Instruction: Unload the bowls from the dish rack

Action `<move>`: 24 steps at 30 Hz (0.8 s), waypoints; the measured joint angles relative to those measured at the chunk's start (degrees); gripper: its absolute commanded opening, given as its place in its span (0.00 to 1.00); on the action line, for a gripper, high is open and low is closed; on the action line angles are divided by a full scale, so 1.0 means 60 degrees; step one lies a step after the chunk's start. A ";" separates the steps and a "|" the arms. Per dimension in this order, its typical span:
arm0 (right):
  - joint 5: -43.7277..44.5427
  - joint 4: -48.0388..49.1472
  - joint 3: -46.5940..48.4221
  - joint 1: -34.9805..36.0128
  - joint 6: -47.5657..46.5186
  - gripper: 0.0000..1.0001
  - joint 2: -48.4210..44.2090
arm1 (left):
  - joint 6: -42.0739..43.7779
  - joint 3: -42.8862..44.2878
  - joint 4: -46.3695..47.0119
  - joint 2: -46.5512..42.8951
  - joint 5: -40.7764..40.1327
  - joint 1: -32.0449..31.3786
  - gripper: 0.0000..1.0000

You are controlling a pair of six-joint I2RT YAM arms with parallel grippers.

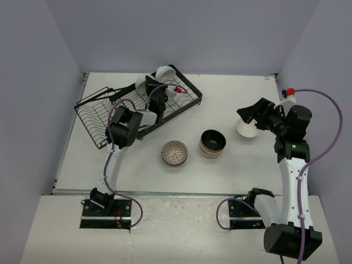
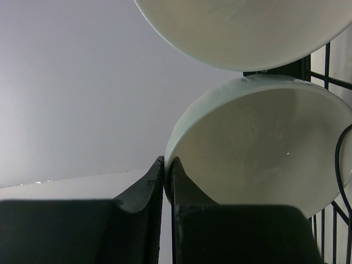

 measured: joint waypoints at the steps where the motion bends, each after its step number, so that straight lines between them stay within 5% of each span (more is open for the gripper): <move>1: 0.0000 0.0004 -0.0004 0.0000 0.0000 0.99 0.0000 | 0.0055 -0.0011 0.0047 0.0000 0.0044 0.0000 0.00; 24: 0.0007 0.0000 -0.0033 0.0000 0.0000 0.99 -0.0135 | 0.0499 -0.1570 0.2044 -0.1439 0.2339 -0.0324 0.00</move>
